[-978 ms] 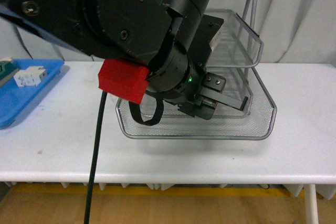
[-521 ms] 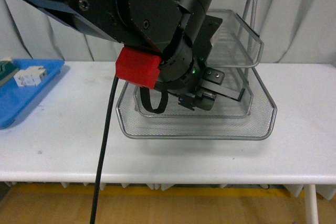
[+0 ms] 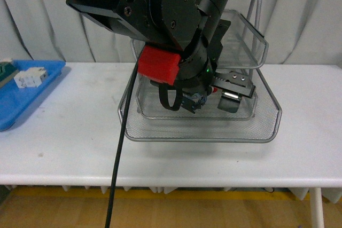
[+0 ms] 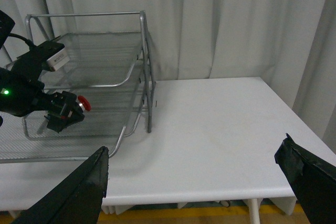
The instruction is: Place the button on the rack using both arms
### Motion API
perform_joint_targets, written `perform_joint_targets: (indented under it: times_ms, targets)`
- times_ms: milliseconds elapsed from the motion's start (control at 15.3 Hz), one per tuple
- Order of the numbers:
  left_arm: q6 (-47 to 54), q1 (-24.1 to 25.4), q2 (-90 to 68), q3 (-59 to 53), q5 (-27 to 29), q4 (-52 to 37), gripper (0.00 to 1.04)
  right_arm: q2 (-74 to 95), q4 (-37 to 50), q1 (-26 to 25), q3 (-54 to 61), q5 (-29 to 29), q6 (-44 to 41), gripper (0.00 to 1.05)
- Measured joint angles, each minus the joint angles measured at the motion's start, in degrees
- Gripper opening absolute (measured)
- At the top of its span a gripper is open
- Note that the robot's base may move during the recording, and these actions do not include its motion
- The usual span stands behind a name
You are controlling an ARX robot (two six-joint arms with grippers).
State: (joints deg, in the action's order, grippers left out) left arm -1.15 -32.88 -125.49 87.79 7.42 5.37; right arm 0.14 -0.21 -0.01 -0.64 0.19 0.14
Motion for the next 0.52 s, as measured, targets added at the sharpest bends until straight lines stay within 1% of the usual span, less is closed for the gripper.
perform_joint_targets:
  times_ms: [65, 130, 261, 326, 456, 521]
  targets:
    - [-0.31, -0.04, 1.03, -1.36, -0.31, -0.37, 0.94, 0.00, 0.00, 0.00, 0.00, 0.00, 0.00, 0.98]
    - [-2.16, -0.28, 10.40, -8.87, -1.49, -4.50, 0.98, 0.00, 0.00, 0.00, 0.00, 0.00, 0.00, 0.98]
    - [-2.05, -0.57, 19.41, -16.41, -1.60, -11.69, 0.98, 0.00, -0.02, 0.00, 0.00, 0.00, 0.00, 0.98]
    - [-0.92, -0.87, 24.90, -21.44, -0.50, -16.65, 0.98, 0.00, 0.00, 0.00, 0.00, 0.00, 0.00, 0.98]
    - [1.90, -1.31, 34.40, -29.86, 2.58, -21.11, 0.98, 0.00, -0.02, 0.00, 0.00, 0.00, 0.00, 0.98]
    - [2.95, -1.88, 39.30, -34.97, 7.54, -26.03, 0.95, 0.00, 0.00, 0.00, 0.00, 0.00, 0.00, 0.98]
